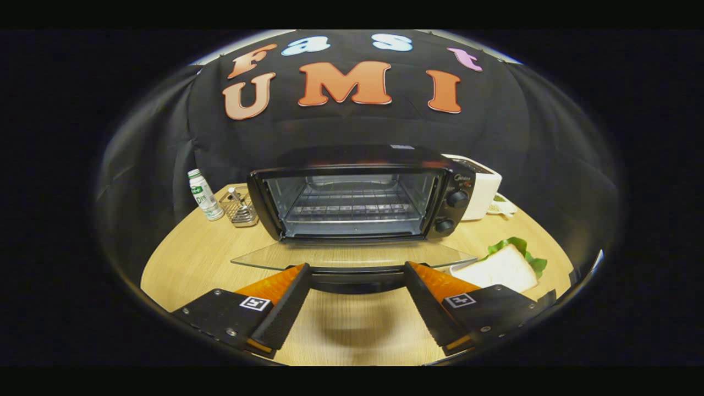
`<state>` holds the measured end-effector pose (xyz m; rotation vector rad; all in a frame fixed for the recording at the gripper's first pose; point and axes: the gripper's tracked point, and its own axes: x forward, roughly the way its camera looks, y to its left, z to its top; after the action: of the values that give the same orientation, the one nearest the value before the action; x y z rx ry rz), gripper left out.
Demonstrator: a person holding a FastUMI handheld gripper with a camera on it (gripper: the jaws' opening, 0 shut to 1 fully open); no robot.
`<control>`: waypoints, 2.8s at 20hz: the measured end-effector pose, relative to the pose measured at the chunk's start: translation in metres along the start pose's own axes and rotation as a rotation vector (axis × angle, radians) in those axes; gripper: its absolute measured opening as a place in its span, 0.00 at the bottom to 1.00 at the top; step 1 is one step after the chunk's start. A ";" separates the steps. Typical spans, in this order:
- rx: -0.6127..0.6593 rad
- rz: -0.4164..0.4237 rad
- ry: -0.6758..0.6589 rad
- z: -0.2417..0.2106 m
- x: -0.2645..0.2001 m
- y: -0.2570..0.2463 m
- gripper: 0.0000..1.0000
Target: Open the toaster oven, put the food inside, and close the toaster oven door.
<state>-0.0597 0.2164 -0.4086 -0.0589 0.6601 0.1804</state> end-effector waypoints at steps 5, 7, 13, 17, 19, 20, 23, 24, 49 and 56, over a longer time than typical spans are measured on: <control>0.005 0.003 0.044 -0.032 0.001 -0.001 0.99; 0.006 0.003 0.070 -0.046 0.005 -0.002 0.99; 0.026 0.000 0.144 -0.082 0.019 -0.001 0.99; 0.005 0.003 0.139 -0.083 0.018 -0.004 0.99; 0.018 0.002 0.140 -0.077 0.013 -0.009 0.98; 0.026 0.002 0.142 -0.074 0.010 -0.013 0.98; 0.035 0.003 0.131 -0.060 -0.001 -0.030 0.98; 0.030 0.000 0.131 -0.055 -0.005 -0.039 0.98; 0.071 0.256 0.535 -0.033 0.007 -0.236 0.98; 0.217 0.352 0.607 -0.038 0.018 -0.231 0.55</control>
<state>-0.0258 -0.0116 -0.4506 0.2218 1.2915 0.4379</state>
